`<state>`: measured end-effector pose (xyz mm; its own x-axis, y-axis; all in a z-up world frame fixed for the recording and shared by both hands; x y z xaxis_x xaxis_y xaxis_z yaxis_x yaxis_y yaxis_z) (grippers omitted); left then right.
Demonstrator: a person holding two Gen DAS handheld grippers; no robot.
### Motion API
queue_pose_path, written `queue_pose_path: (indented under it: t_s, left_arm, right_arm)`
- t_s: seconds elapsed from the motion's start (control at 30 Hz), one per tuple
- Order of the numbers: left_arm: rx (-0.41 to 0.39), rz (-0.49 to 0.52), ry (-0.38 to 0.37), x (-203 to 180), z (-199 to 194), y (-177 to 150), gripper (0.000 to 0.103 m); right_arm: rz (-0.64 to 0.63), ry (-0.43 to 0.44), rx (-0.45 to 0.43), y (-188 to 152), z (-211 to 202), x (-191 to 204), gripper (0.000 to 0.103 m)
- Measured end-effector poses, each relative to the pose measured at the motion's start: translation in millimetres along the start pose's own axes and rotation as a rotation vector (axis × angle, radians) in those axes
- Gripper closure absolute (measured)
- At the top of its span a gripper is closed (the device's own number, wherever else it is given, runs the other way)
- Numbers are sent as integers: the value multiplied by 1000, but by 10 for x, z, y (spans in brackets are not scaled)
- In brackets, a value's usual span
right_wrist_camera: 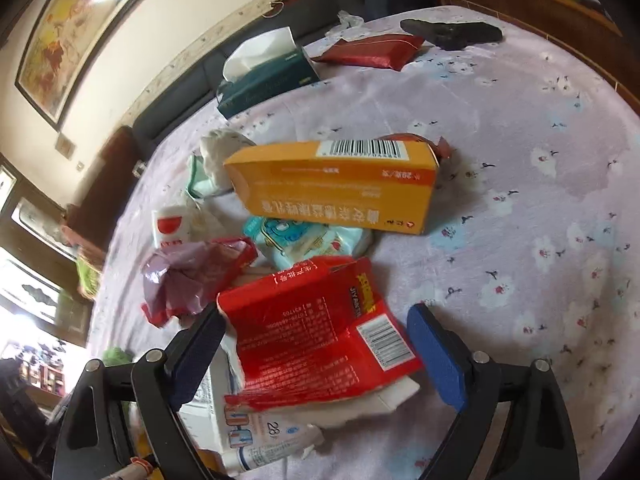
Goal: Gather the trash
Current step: 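Grasp the green towel with the left tool while the right tool grasps the red box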
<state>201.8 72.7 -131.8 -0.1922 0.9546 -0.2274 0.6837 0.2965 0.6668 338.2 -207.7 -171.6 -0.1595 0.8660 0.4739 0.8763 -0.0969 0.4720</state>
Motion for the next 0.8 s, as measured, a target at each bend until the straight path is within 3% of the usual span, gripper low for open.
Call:
queue_pose_path:
  t_s: [0.03,0.07,0.1,0.13,0.17,0.23,0.33,0.43,0.8]
  left_arm:
    - [-3,0,0,3,-8,-3,77]
    - [-6,2,1,5,-15,-7,78]
    - [-9,3,3,7,-21,-8,78]
    - [-13,4,3,5,-30,-8,79]
    - [-16,5,3,6,-37,-10,80]
    - [-26,9,8,0,-56,-13,81]
    - [-26,24,22,-44,-78,-22,85]
    - [-42,39,32,-93,-182,-32,102]
    - [-28,23,18,-82,-336,-91,102]
  right_arm:
    - [0,-13,-1,-12,-18,-2,26]
    - [-2,10,-6,-18,-33,16,42]
    - [1,42,-3,-29,-53,40,44]
    - [3,39,-4,-39,-85,57,56]
    - [-2,43,-4,-41,-99,75,81]
    - [-17,24,-12,-52,-145,117,98]
    - [-16,36,-43,-98,-279,145,103]
    - [-25,34,-96,-165,-480,177,103]
    - [-62,51,-216,-378,-1145,207,103]
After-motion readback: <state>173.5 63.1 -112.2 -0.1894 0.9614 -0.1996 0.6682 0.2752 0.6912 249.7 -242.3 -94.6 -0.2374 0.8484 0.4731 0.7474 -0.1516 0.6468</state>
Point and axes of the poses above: each gripper's, at about its wrist camera, not at the fingertips, and z roughly the way its jaws point, x to its left, y to its top, the point moved 4 cm from there along z, roughly the way its jaws point, and after that the axes turned 3 degrees about y, right-handed, at the moved point
